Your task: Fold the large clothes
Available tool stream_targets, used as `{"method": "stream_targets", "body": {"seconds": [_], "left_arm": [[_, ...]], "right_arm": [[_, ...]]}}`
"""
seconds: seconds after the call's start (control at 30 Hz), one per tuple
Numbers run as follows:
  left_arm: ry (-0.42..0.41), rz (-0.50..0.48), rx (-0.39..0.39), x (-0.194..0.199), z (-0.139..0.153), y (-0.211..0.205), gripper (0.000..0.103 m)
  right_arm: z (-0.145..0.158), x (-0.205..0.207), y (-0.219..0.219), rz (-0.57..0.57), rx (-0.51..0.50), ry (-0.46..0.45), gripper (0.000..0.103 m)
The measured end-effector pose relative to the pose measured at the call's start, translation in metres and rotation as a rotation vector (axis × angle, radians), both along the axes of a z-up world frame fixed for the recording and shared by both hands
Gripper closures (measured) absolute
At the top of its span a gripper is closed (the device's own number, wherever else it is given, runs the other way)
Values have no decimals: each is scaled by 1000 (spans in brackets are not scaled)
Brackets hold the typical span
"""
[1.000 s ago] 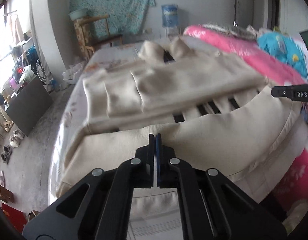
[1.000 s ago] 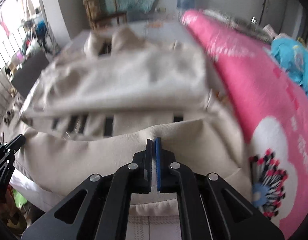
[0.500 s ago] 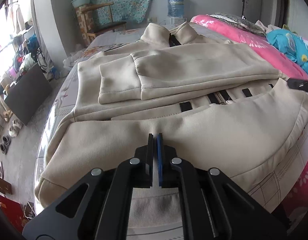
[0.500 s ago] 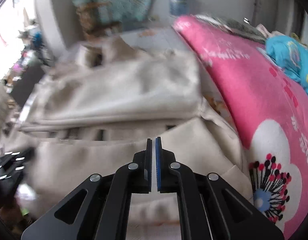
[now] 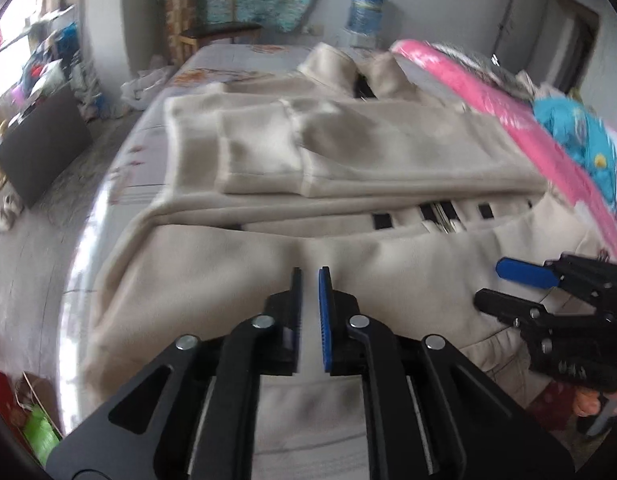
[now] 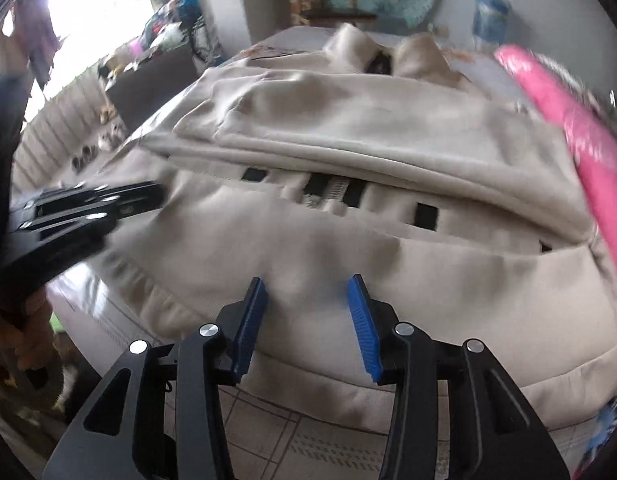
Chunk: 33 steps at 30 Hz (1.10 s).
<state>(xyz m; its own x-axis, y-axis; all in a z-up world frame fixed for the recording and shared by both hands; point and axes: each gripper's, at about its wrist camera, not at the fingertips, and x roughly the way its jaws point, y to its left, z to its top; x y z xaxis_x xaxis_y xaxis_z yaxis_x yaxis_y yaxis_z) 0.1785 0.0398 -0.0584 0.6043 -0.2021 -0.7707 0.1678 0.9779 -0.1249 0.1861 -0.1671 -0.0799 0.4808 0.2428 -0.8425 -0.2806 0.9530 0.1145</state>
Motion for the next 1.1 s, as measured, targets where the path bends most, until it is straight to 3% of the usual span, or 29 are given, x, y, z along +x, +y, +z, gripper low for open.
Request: {"method": "stream_targets", "body": {"seconds": [0.07,0.17,0.23,0.37,0.47,0.53,0.67,0.87,1.0,1.1], "left_arm": [[10,57,10,-2,3,17,83],[88,153,33,0,-8,40,82],[92,169,1,-1,-10,48,82],[97,172,69,-2,-10,37,78],[100,180,92,0,-10,32,78],[107,184,90,2,-9,33,78],[114,187,84,2,-10,36,78],[118,177,81,1,-11,36,77],[120,170,77,1,-11,36,76],[122,164,72,1,-10,37,75]], "right_arm": [[4,-3,-5,-18,-2,2,61],[20,-13,-20,-77,-51,-54,61],[27,-16,-39,-150,-88,-85,59],[8,-12,-89,-367,-241,-49,50],[1,-11,-115,-407,-118,-15,42],[11,-11,-109,-409,-145,-14,42],[27,-14,-90,-345,-36,-25,40],[41,-20,-34,-153,99,-35,24],[31,-20,5,-54,35,-20,17],[3,-15,28,-16,-96,39,16]]}}
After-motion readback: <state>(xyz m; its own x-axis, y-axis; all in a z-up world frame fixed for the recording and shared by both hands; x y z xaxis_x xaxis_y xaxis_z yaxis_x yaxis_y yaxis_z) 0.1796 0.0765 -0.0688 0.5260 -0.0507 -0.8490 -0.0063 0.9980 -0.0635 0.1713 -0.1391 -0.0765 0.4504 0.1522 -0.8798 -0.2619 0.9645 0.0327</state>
